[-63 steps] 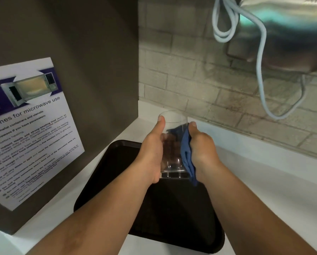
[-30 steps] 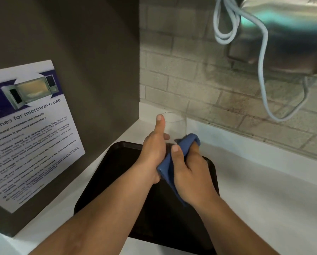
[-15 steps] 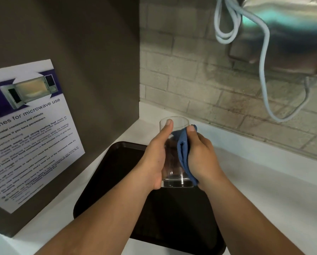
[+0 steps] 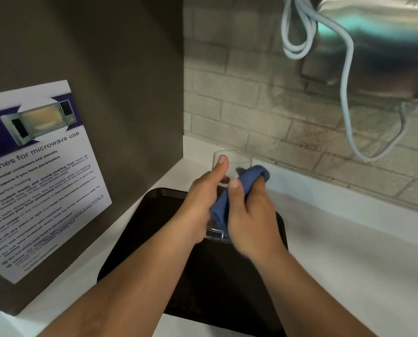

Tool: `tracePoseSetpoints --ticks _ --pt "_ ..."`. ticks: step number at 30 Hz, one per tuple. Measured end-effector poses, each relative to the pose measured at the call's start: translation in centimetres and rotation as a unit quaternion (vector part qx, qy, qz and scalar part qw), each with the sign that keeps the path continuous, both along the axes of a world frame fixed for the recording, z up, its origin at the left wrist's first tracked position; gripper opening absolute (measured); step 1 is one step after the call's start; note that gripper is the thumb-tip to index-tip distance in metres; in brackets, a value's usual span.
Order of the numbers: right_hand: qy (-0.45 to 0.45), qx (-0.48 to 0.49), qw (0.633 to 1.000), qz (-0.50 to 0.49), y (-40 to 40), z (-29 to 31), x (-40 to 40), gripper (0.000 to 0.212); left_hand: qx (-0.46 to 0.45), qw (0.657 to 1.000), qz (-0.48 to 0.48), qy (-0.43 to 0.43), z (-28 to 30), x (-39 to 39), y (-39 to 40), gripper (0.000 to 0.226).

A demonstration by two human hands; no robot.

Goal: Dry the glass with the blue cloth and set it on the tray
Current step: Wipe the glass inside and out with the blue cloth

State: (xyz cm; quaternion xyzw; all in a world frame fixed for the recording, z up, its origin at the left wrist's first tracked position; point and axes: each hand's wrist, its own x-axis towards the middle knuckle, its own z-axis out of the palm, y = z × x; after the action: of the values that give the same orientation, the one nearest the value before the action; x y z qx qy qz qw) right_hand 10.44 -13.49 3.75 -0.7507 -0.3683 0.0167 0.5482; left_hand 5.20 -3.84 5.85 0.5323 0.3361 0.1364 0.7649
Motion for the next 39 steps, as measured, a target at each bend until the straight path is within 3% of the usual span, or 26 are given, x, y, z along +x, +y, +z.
tracePoseSetpoints --ticks 2,3,5,6,7,8,9,11,12,15,18,20,25,28,30,32,35,37,39 --pt "0.069 0.038 0.996 -0.04 0.3 1.2 2.0 0.041 -0.032 0.999 -0.021 -0.032 -0.1 -0.1 -0.3 0.083" --pt "0.113 0.018 0.993 0.038 -0.5 1.5 3.0 0.057 -0.053 0.997 -0.02 -0.045 -0.1 -0.1 -0.3 0.083" --pt "0.233 -0.143 0.929 0.251 -0.7 3.1 2.9 0.1 -0.084 0.995 -0.003 -0.062 -0.2 -0.2 0.0 0.084" --pt "0.232 -0.171 0.915 0.282 -0.2 2.6 2.8 0.108 -0.089 0.994 0.008 -0.059 -0.2 -0.1 0.2 0.085" --pt "0.207 -0.166 0.928 0.261 -0.2 1.8 2.6 0.092 -0.088 0.995 0.019 -0.045 -0.1 -0.1 0.3 0.086" --pt "0.159 -0.095 0.971 0.148 -0.2 1.2 1.7 0.067 -0.08 0.996 0.034 -0.021 0.0 0.0 0.4 0.086" --pt "0.099 -0.023 0.993 0.062 -0.4 0.4 0.8 0.043 -0.068 0.996 0.049 0.005 0.1 0.0 0.4 0.085" --pt "0.065 0.012 0.996 0.052 -1.8 -0.9 -0.8 0.012 -0.037 0.996 0.071 0.033 0.1 -0.1 0.3 0.083" --pt "0.043 0.011 0.998 0.055 -1.2 -0.7 -0.6 0.009 -0.021 0.996 0.072 0.04 0.2 0.0 0.2 0.082" --pt "0.026 -0.004 0.999 0.026 -0.7 0.0 -0.4 0.015 -0.002 0.998 0.045 0.054 0.4 0.1 -0.2 0.074" --pt "-0.041 -0.01 0.999 -0.004 -0.6 -0.5 -0.7 0.038 -0.066 0.997 0.022 0.041 0.1 0.2 -0.7 0.071" --pt "-0.046 -0.008 0.999 -0.015 0.1 0.2 -0.3 0.038 -0.101 0.995 0.018 0.015 -0.2 0.1 -0.6 0.071" --pt "0.167 0.004 0.985 -0.037 1.6 2.0 3.1 0.049 -0.14 0.99 0.005 -0.013 0.2 -0.4 -0.9 0.108" --pt "0.253 -0.037 0.967 -0.018 1.6 1.7 3.7 0.054 -0.168 0.985 0.025 -0.014 0.4 -0.4 0.0 0.102" --pt "0.207 -0.082 0.975 0.029 0.5 0.7 2.5 0.049 -0.162 0.985 0.062 0.006 0.4 -0.2 1.0 0.101" --pt "0.103 -0.089 0.988 0.072 -0.9 -0.2 0.3 0.045 -0.151 0.984 0.088 0.023 0.6 -0.1 1.3 0.098" --pt "-0.014 -0.089 0.994 0.061 -0.6 -1.0 -1.3 0.065 -0.11 0.99 0.087 0.032 0.1 0.2 0.6 0.09" --pt "-0.024 -0.055 0.998 0.012 0.6 0.0 -0.9 0.063 -0.111 0.992 0.051 0.024 -0.1 0.0 -0.6 0.091" --pt "0.021 -0.022 0.999 -0.021 1.5 1.5 0.8 0.053 -0.112 0.993 0.034 0.006 -0.2 -0.3 -1.1 0.089"
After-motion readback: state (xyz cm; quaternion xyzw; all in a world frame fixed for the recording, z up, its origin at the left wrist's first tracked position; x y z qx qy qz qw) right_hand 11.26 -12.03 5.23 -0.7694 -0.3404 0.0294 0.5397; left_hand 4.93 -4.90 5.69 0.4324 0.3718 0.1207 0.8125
